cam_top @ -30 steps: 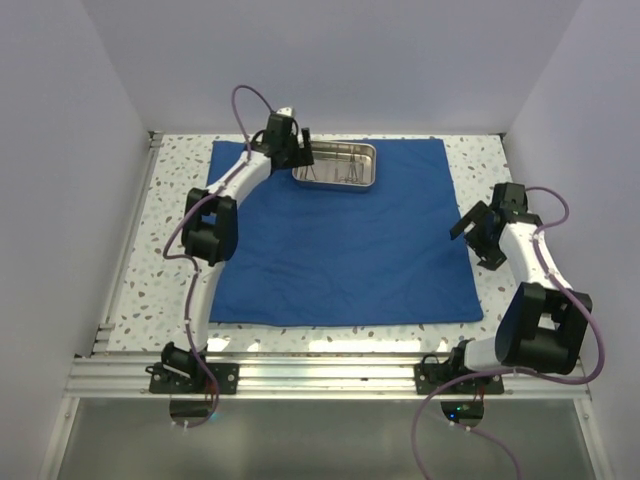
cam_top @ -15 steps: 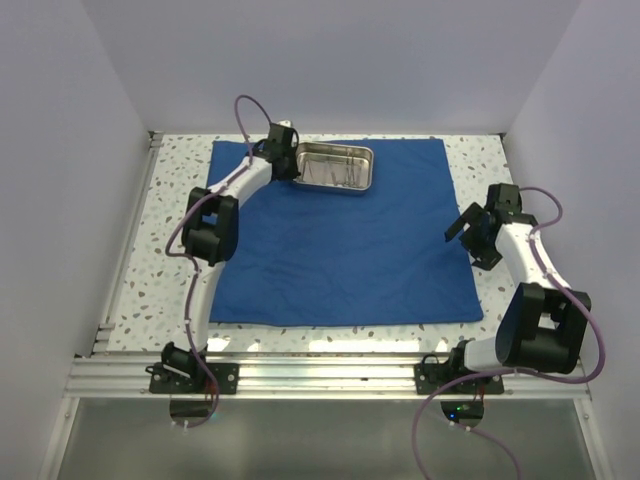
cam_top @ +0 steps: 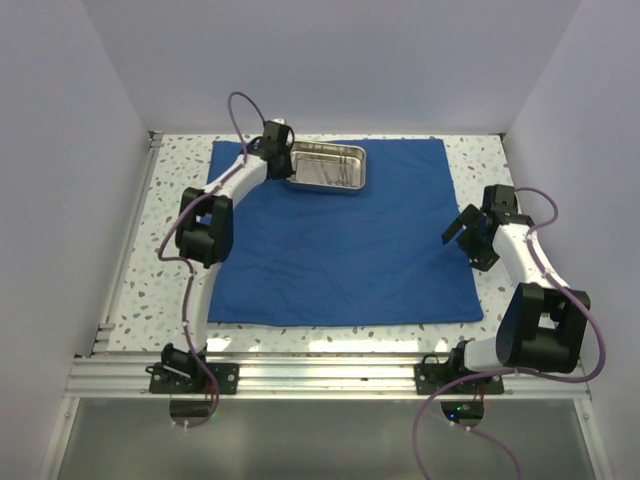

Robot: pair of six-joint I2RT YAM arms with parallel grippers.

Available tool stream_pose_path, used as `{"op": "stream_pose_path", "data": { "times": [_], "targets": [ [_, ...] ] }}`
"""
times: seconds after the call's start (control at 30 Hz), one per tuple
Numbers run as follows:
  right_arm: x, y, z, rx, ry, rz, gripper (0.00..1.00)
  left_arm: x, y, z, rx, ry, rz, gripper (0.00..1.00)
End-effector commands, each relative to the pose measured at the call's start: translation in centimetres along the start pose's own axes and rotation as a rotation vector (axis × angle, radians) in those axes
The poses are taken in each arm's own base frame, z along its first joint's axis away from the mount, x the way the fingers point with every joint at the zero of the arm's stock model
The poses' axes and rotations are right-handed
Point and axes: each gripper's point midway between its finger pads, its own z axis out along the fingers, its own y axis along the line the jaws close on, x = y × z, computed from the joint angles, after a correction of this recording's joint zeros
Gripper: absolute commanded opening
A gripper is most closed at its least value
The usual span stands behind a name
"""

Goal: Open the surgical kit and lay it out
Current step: Move the container from the surgical kit.

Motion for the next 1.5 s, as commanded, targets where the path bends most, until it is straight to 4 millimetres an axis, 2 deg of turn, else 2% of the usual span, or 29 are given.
{"op": "stream_pose_path", "data": {
  "times": [0.0, 0.03, 0.07, 0.1, 0.13, 0.3, 0.33, 0.43, 0.67, 0.77, 0.83, 0.87, 0.97, 1.0, 1.07, 1.13, 1.17, 1.23, 1.27, 1.3, 1.33, 1.37, 1.4, 1.43, 1.47],
  "targets": [
    [-0.3, 0.8, -0.3, -0.037, -0.020, -0.022, 0.87, -6.5, 4.2, -5.4, -0.081, -0.155, -0.067, 0.00],
    [-0.2, 0.9, -0.3, -0.040, -0.018, -0.025, 0.87, -6.6, 4.9, -5.7, -0.088, -0.163, -0.073, 0.00],
    [-0.2, 1.0, -0.4, -0.041, -0.019, -0.028, 0.87, -5.8, 5.8, -5.6, -0.104, -0.145, -0.070, 0.00],
    [-0.1, 1.1, -0.3, -0.044, -0.017, -0.029, 0.87, -6.4, 6.8, -6.5, -0.111, -0.160, -0.080, 0.00],
    [-0.1, 1.1, -0.3, -0.044, -0.017, -0.030, 0.87, -5.8, 7.6, -6.5, -0.125, -0.148, -0.079, 0.00],
    [0.2, 1.4, 0.0, -0.052, -0.008, -0.034, 0.86, -6.1, 12.0, -8.3, -0.179, -0.156, -0.095, 0.00],
    [0.3, 1.4, 0.1, -0.053, -0.005, -0.039, 0.86, -5.6, 12.8, -8.2, -0.192, -0.147, -0.092, 0.00],
    [0.4, 1.5, 0.2, -0.057, -0.005, -0.040, 0.86, -6.0, 15.1, -8.6, -0.211, -0.154, -0.107, 0.00],
    [0.6, 1.5, 0.3, -0.051, 0.000, -0.049, 0.86, -7.5, 17.5, -7.7, -0.180, -0.157, -0.042, 0.00],
    [0.7, 1.5, 0.4, -0.048, 0.001, -0.053, 0.86, -7.2, 18.3, -6.8, -0.171, -0.139, 0.001, 0.00],
    [0.8, 1.4, 0.5, -0.043, 0.002, -0.056, 0.86, -6.8, 18.2, -6.3, -0.152, -0.129, 0.023, 0.00],
    [0.9, 1.4, 0.5, -0.043, 0.004, -0.058, 0.86, -6.8, 18.3, -6.3, -0.155, -0.126, 0.044, 0.10],
    [0.8, 1.4, 0.6, -0.046, 0.002, -0.058, 0.86, -6.9, 18.9, -6.5, -0.189, -0.129, 0.050, 0.90],
    [0.8, 1.4, 0.5, -0.043, 0.002, -0.059, 0.86, -7.0, 18.9, -6.7, -0.189, -0.134, 0.050, 0.95],
    [0.7, 1.4, 0.4, -0.044, -0.002, -0.062, 0.86, -7.8, 18.6, -7.7, -0.183, -0.155, 0.044, 1.00],
    [0.7, 1.4, 0.4, -0.043, -0.002, -0.062, 0.86, -8.5, 18.4, -8.9, -0.187, -0.173, 0.028, 1.00],
    [0.7, 1.4, 0.4, -0.043, 0.000, -0.062, 0.86, -9.4, 18.2, -10.3, -0.185, -0.202, 0.022, 0.99],
    [0.7, 1.5, 0.2, -0.046, -0.004, -0.063, 0.86, -10.4, 17.9, -11.5, -0.178, -0.242, 0.008, 1.00],
    [0.6, 1.5, 0.0, -0.046, -0.005, -0.063, 0.86, -11.6, 17.0, -12.4, -0.158, -0.279, 0.015, 1.00],
    [0.7, 1.4, 0.0, -0.046, -0.004, -0.062, 0.86, -11.4, 16.4, -12.4, -0.145, -0.272, 0.026, 1.00],
    [0.7, 1.5, -0.3, -0.052, -0.009, -0.060, 0.86, -12.3, 15.2, -12.6, -0.116, -0.288, 0.040, 1.00],
    [0.8, 1.5, -0.4, -0.055, -0.007, -0.057, 0.86, -11.7, 13.6, -11.4, -0.089, -0.261, 0.061, 1.00],
    [0.9, 1.4, -0.5, -0.055, -0.005, -0.056, 0.86, -12.6, 12.4, -11.7, -0.073, -0.263, 0.072, 0.98],
    [1.0, 1.4, -0.7, -0.056, -0.006, -0.056, 0.86, -12.5, 11.5, -11.1, -0.059, -0.250, 0.083, 0.95],
    [1.1, 1.2, -0.8, -0.048, 0.002, -0.053, 0.86, -11.2, 10.2, -9.4, -0.046, -0.206, 0.101, 0.93]
  ]
}}
